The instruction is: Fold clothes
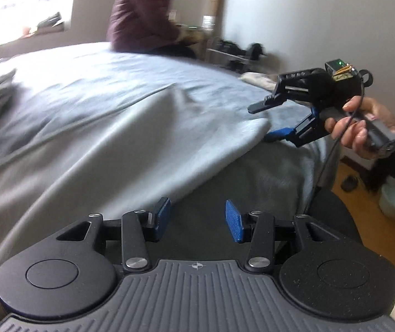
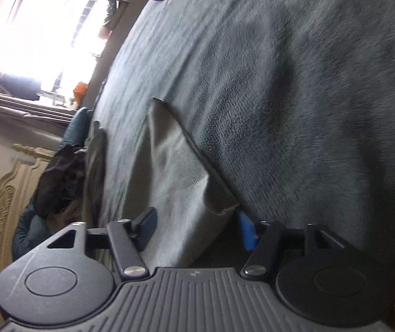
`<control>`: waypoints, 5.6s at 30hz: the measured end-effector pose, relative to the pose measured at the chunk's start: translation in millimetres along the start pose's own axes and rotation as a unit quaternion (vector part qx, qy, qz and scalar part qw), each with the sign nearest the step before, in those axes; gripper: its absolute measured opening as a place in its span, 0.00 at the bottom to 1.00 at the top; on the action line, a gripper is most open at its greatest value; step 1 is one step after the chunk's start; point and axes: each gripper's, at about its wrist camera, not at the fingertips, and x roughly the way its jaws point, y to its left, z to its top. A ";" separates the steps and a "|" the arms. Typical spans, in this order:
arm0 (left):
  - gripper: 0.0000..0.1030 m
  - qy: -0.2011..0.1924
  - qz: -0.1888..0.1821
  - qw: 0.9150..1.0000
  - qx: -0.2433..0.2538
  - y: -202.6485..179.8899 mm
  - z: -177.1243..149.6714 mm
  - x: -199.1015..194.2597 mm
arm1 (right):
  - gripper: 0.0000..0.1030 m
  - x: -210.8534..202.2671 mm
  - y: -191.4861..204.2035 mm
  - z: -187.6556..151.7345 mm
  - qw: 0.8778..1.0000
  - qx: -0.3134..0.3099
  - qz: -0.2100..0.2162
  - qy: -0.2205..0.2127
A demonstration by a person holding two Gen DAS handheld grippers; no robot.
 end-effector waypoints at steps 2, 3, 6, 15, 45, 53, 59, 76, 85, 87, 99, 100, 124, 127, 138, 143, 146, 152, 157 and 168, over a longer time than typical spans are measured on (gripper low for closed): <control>0.43 -0.004 0.023 0.999 -0.039 15.5 -14.9 -17.5 | 0.10 1.8 7.1 -1.7 1.000 -0.013 0.000 -0.011; 0.43 -0.003 0.040 0.997 -0.064 25.9 -22.8 -26.2 | 0.10 0.2 11.6 -3.1 1.000 -0.020 0.004 -0.019; 0.43 -0.004 0.074 0.986 -0.151 61.5 -44.4 -56.2 | 0.10 -30.3 28.0 -16.3 0.996 -0.061 0.013 -0.065; 0.43 -0.049 0.130 0.931 -0.338 141.2 -87.1 -125.8 | 0.09 -51.1 10.4 -38.4 0.995 -0.037 -0.021 -0.086; 0.43 -0.050 0.217 0.944 -0.244 143.3 -59.1 -107.7 | 0.27 56.6 139.2 -38.1 0.910 -0.400 -0.102 -0.038; 0.43 -0.035 0.228 0.950 -0.210 142.0 -60.3 -105.6 | 0.13 107.1 119.4 23.8 0.886 -0.416 -0.198 -0.052; 0.43 -0.028 0.235 0.953 -0.191 142.9 -57.6 -107.6 | 0.24 64.5 141.6 28.7 0.886 -0.413 -0.186 -0.094; 0.45 -0.026 0.236 0.955 -0.181 146.3 -59.7 -103.7 | 0.14 91.2 102.5 62.6 0.936 -0.310 -0.136 -0.097; 0.45 -0.023 0.235 0.956 -0.172 146.2 -59.8 -103.3 | 0.19 68.6 76.3 80.6 0.939 -0.236 -0.184 -0.170; 0.45 -0.023 0.235 0.957 -0.172 146.0 -59.8 -104.0 | 0.19 42.0 82.0 73.1 0.944 -0.233 -0.160 -0.168; 0.48 -0.035 0.248 0.950 -0.186 145.9 -67.3 -115.7 | 0.12 30.5 83.7 -81.9 0.892 -0.428 -0.142 -0.021; 0.48 -0.037 0.245 0.950 -0.190 147.5 -68.2 -117.5 | 0.11 17.4 68.8 -74.2 0.899 -0.407 -0.155 -0.040; 0.49 -0.107 0.206 0.925 -0.302 169.9 -96.7 -164.1 | 0.13 -10.4 86.9 -142.8 0.859 -0.418 -0.260 -0.143; 0.50 -0.125 0.207 0.923 -0.298 169.0 -97.2 -176.6 | 0.13 -30.7 116.2 -150.9 0.863 -0.421 -0.221 -0.171; 0.50 -0.137 0.287 0.898 -0.303 207.2 -87.9 -186.3 | 0.12 206.6 304.3 -322.3 0.795 -0.606 0.023 -0.020; 0.50 -0.134 0.261 0.901 -0.321 221.0 -103.3 -186.7 | 0.11 227.5 274.5 -317.9 0.772 -0.629 -0.063 -0.066; 0.50 -0.144 0.244 0.903 -0.322 228.8 -114.1 -189.4 | 0.12 177.6 222.4 -257.5 0.798 -0.572 -0.151 -0.113; 0.50 -0.155 0.225 0.901 -0.336 240.2 -115.1 -190.1 | 0.13 78.8 137.9 -146.7 0.870 -0.366 -0.263 -0.200; 0.52 -0.155 0.222 0.901 -0.339 235.1 -107.3 -190.3 | 0.18 88.4 178.4 -167.5 0.886 -0.390 -0.173 -0.183; 0.52 -0.132 0.253 0.905 -0.314 225.9 -95.8 -171.7 | 0.16 220.8 271.6 -233.6 0.828 -0.557 -0.056 -0.016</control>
